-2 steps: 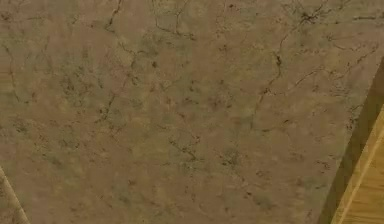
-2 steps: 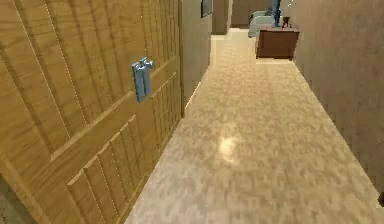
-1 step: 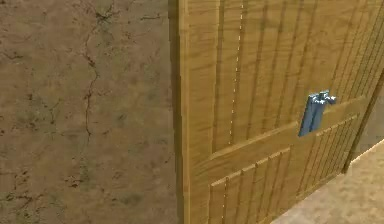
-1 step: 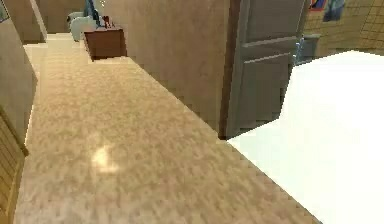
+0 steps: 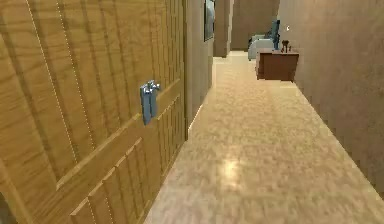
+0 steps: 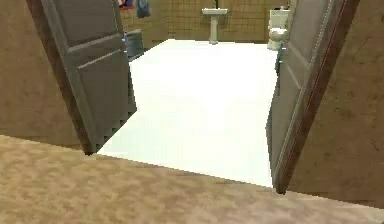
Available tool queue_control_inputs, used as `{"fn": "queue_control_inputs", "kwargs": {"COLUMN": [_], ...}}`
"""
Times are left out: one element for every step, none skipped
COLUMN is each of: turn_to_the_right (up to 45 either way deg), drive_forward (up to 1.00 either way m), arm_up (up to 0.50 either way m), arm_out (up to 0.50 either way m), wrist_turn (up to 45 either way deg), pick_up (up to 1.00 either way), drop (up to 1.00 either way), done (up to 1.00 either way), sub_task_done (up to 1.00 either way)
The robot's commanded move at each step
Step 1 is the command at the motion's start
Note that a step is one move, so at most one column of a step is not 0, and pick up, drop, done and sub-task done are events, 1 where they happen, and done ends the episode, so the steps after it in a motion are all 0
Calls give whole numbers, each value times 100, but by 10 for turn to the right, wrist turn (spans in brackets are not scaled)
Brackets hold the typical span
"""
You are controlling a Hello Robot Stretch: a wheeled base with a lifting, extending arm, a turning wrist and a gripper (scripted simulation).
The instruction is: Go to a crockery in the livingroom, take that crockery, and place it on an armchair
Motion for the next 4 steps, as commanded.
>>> {"fn": "queue_control_inputs", "kwargs": {"turn_to_the_right": [450, 300, 0, 0], "drive_forward": [0, 0, 0, 0], "arm_up": [0, 0, 50, 38], "arm_out": [0, 0, 0, 0], "wrist_turn": [0, 0, 0, 0], "pick_up": [0, 0, 0, 0], "drop": [0, 0, 0, 0], "done": [0, 0, 0, 0], "sub_task_done": [0, 0, 0, 0]}}
